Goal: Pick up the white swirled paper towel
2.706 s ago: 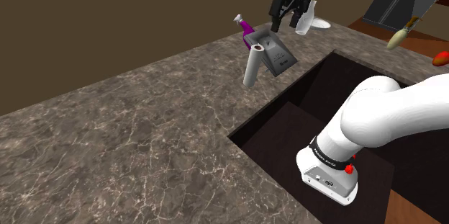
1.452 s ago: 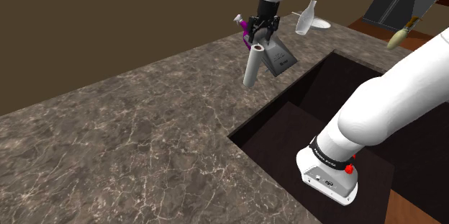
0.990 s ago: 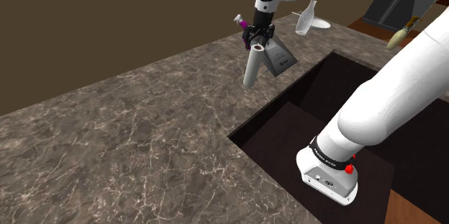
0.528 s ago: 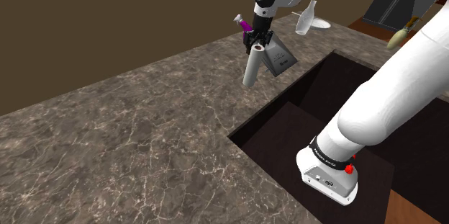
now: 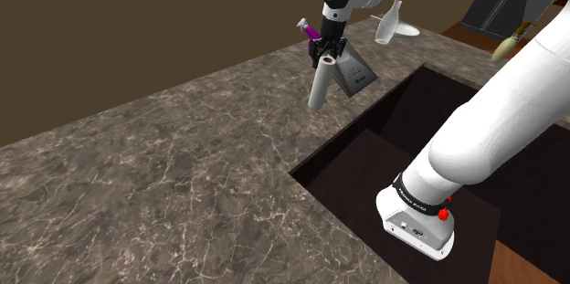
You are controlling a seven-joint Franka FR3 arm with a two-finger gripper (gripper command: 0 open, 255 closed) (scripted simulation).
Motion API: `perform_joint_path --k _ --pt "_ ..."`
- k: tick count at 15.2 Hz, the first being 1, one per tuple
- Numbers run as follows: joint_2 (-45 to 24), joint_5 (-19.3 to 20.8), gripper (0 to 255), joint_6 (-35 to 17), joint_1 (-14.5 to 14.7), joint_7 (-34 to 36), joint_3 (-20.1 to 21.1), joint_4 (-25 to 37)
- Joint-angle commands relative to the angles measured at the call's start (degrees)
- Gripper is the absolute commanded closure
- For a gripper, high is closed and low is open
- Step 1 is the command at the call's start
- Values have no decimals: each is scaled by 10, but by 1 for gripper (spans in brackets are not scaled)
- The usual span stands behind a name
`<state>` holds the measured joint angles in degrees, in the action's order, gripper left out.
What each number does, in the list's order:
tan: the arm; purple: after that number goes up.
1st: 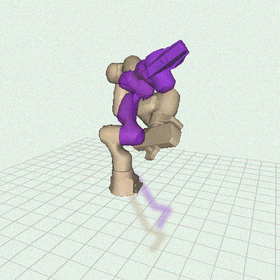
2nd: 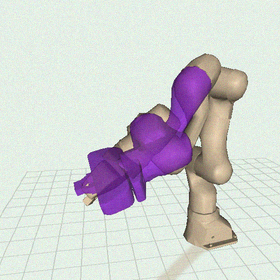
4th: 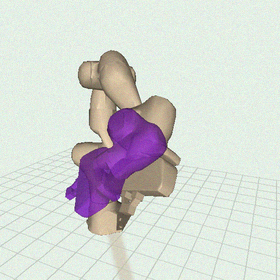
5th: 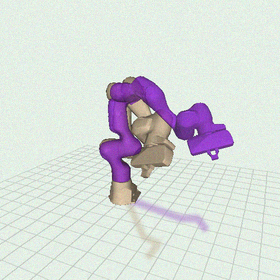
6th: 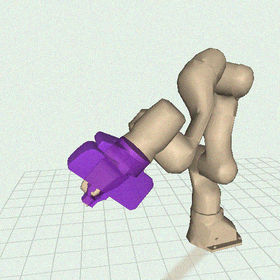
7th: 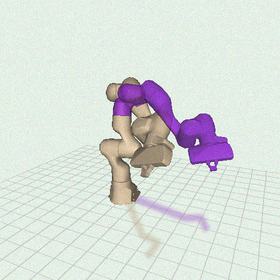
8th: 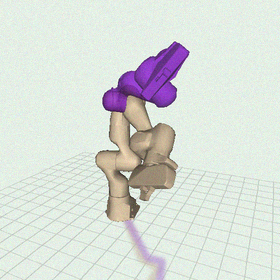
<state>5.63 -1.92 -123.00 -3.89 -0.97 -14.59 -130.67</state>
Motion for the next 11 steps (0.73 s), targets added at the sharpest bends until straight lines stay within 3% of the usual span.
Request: perform_joint_path --k 1,11 --pt "6 2 255 12 0 2 1 6" --pt "36 10 255 90 0 12 4 54"
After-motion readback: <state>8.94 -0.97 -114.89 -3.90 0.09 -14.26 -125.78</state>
